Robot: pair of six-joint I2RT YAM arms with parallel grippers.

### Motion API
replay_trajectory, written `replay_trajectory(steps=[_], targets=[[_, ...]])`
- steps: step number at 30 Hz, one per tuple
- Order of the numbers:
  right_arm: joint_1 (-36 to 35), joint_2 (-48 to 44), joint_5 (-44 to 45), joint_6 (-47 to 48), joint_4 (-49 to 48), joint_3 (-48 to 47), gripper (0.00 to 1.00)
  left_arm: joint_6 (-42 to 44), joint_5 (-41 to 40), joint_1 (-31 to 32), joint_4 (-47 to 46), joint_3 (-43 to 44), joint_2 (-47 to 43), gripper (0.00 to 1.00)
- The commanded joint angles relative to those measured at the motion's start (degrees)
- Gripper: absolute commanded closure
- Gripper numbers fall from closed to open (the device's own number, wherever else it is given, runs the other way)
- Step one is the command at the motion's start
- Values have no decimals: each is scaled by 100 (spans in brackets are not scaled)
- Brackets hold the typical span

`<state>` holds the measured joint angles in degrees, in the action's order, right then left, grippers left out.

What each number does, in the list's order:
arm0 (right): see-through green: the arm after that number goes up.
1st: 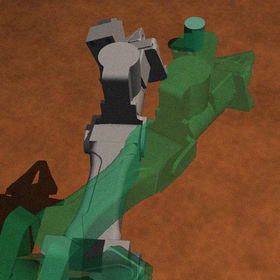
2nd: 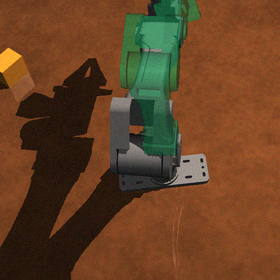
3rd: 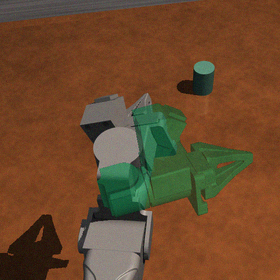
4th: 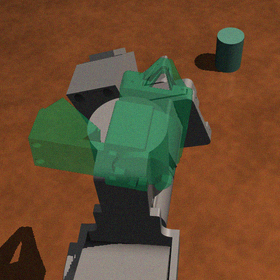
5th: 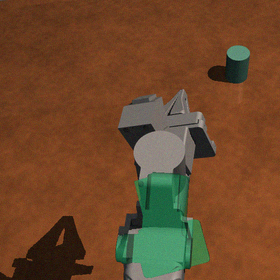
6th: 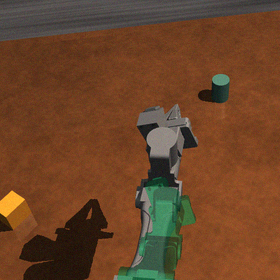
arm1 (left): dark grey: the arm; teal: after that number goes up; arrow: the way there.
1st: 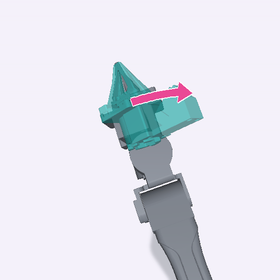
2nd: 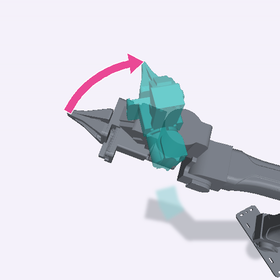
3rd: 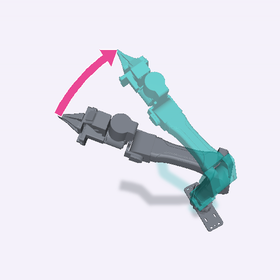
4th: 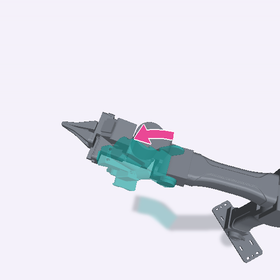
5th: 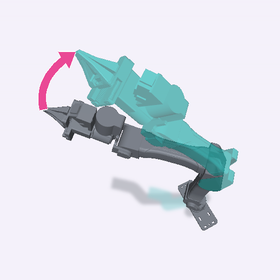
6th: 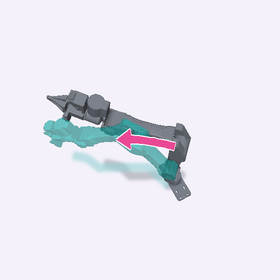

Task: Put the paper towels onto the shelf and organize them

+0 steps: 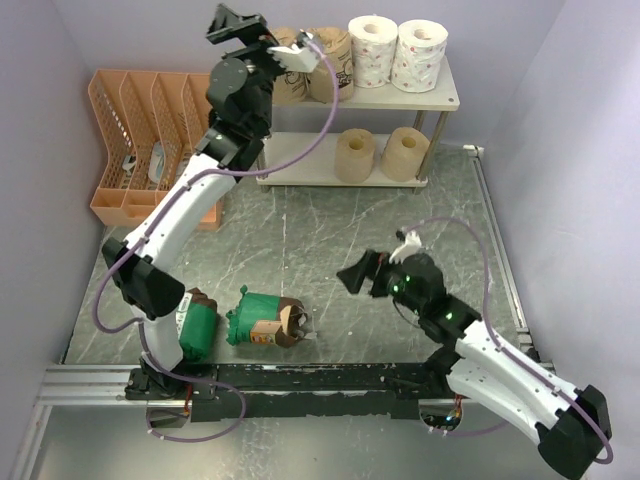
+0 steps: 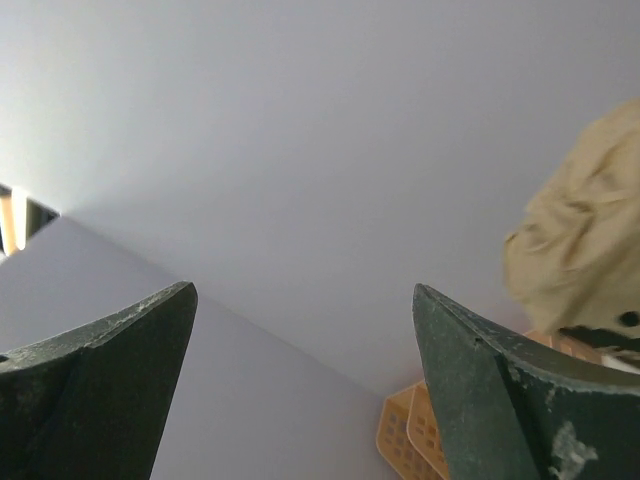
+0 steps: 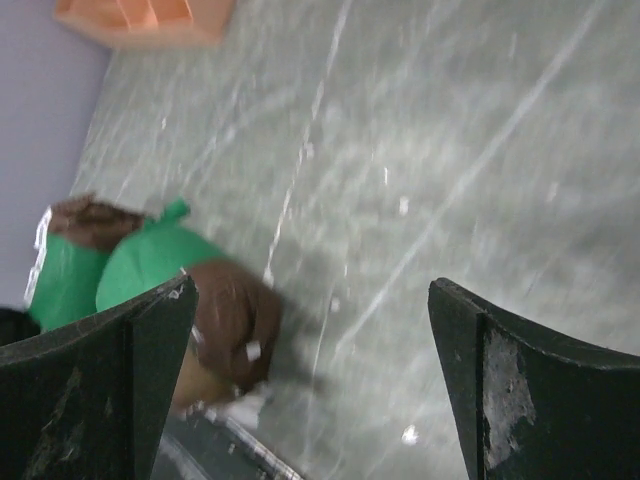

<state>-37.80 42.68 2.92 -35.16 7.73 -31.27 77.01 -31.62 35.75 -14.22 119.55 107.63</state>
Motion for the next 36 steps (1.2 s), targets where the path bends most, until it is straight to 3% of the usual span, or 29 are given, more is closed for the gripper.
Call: replay_trajectory(steps=[1, 7, 13, 18, 24, 28, 33, 36], targets=[[-151, -616, -1016, -2267, -1204, 1255, 1, -972, -388, -123, 927, 317, -354, 0], [-796, -688, -808, -2572, -1168, 1475, 2, -2187, -228, -417, 1958, 338, -772, 0], [-1826, 271, -541, -2443, -1777, 1211, 4, -3733, 394, -939, 3820, 743, -1086, 0], [-2702, 1231, -61, -2122, -1949, 713, 4, -5026, 1769, -1694, 5380, 21, -1678, 1], [-3009, 1643, 149, -1869, -2145, 482, 4, -5760, 3238, -2760, 5668, -1737, -2602, 5], [-3013, 1976, 71, -1870, -2448, 465, 4, -5880, 3567, -3115, 5439, -2618, -3177, 6], [-3022, 2393, 70, -1878, -2602, 398, 4, -6007, 4092, -3909, 5529, -2717, -3433, 7], [-3020, 2508, 70, -1862, -2729, 406, 4, -5897, 4273, -4014, 5653, -2755, -3485, 8]])
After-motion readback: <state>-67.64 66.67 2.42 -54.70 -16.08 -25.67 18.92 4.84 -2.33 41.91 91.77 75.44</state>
